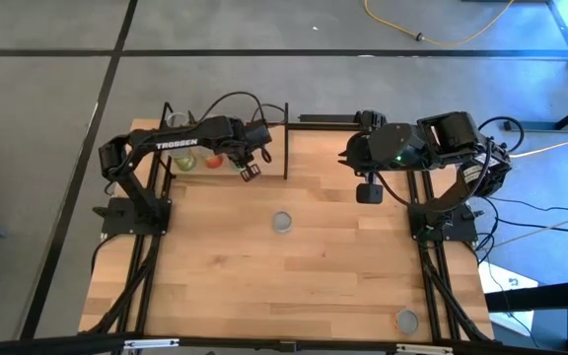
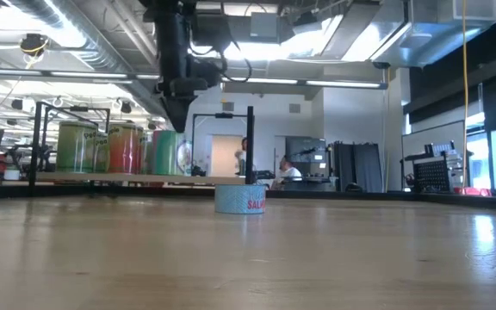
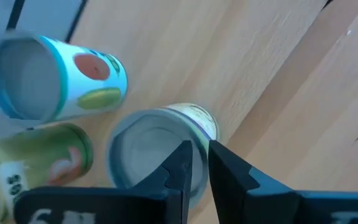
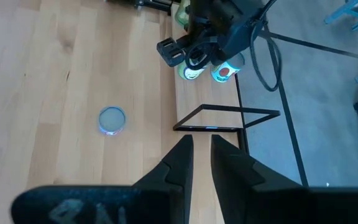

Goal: Pick and place cans onto a shelf
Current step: Put the canned chicken soup on the shelf, then put the canned salmon on the shelf

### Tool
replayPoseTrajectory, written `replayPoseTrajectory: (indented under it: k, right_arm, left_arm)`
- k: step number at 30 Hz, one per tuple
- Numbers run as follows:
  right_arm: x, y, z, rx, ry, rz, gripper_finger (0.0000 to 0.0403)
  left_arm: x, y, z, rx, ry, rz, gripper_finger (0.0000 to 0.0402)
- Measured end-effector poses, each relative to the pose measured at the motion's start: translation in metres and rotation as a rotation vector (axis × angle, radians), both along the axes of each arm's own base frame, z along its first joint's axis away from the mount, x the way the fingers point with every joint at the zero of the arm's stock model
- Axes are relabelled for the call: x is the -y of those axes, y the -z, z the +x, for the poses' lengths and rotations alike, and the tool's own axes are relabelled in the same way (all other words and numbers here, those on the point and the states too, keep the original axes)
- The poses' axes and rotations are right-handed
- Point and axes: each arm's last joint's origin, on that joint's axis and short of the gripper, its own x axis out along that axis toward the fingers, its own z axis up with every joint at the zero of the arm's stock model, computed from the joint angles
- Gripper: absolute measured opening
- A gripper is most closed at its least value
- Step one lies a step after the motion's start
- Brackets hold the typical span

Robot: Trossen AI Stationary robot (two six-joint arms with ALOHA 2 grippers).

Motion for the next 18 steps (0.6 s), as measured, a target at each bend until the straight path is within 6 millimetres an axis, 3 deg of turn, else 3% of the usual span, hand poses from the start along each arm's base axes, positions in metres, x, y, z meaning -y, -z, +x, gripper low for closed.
replayPoseTrajectory:
  k: [10, 14, 18]
  right_arm:
    - [0.0, 0.0, 0.0, -0.006, -0.002, -0.003, 0.0059]
    - [0.0, 0.001, -0.005, -0.025, -0.006, 0.004, 0.0059]
    - [-0.001, -0.006, -0.016, -0.007, -0.089, 0.098, 0.0059]
  left_arm:
    - [0.004, -0.024, 0.0, -0.007, 0.013, -0.026, 0.0047]
    - [0.021, -0.045, 0.008, 0.06, 0.114, -0.135, 0.0047]
    - [0.052, -0.062, 0.02, 0.12, 0.37, -0.198, 0.0047]
